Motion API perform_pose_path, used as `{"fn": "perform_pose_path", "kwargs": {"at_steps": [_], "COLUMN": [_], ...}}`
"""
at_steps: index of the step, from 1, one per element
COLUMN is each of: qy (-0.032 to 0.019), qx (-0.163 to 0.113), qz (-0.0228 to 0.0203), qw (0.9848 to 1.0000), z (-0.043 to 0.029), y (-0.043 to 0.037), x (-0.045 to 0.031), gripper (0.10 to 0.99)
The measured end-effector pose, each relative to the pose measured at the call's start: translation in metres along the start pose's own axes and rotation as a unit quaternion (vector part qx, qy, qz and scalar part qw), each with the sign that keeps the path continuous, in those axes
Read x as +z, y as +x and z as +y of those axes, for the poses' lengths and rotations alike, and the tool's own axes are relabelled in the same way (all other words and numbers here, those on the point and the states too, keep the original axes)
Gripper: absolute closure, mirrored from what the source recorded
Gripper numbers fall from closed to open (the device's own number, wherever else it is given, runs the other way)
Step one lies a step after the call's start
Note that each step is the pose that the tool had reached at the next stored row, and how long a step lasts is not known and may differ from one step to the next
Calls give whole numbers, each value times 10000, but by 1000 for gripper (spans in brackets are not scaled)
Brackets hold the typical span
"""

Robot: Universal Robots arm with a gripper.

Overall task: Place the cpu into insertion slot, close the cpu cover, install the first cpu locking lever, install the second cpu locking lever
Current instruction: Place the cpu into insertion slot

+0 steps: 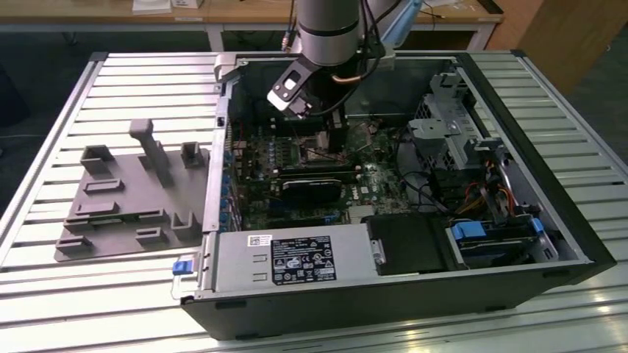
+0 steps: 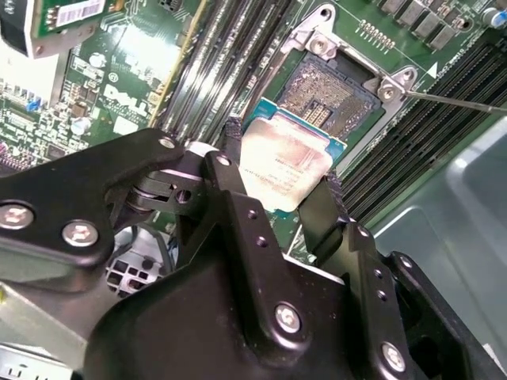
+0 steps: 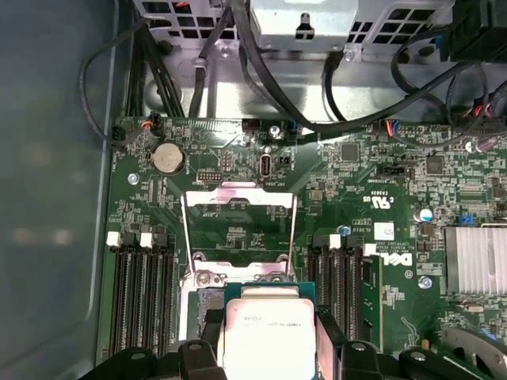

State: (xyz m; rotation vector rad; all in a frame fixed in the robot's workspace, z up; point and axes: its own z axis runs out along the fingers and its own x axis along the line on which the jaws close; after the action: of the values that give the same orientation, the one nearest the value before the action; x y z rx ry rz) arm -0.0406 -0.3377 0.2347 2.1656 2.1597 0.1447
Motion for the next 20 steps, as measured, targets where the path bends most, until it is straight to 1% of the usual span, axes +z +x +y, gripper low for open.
{"fn": "perform_pose_path", "kwargs": {"at_steps": [4,11,16,20], "qy": [-2,-3,-2,-2], "qx": [0,0,0,-1], "qz": [-2,-1,-5,-4], "qw": [10000,10000,10000,10000], "z": [-31,-55,-91,-105], "y": [24,49,68,86], "x": [31,71,106,128], "gripper": [549,549,549,549]}}
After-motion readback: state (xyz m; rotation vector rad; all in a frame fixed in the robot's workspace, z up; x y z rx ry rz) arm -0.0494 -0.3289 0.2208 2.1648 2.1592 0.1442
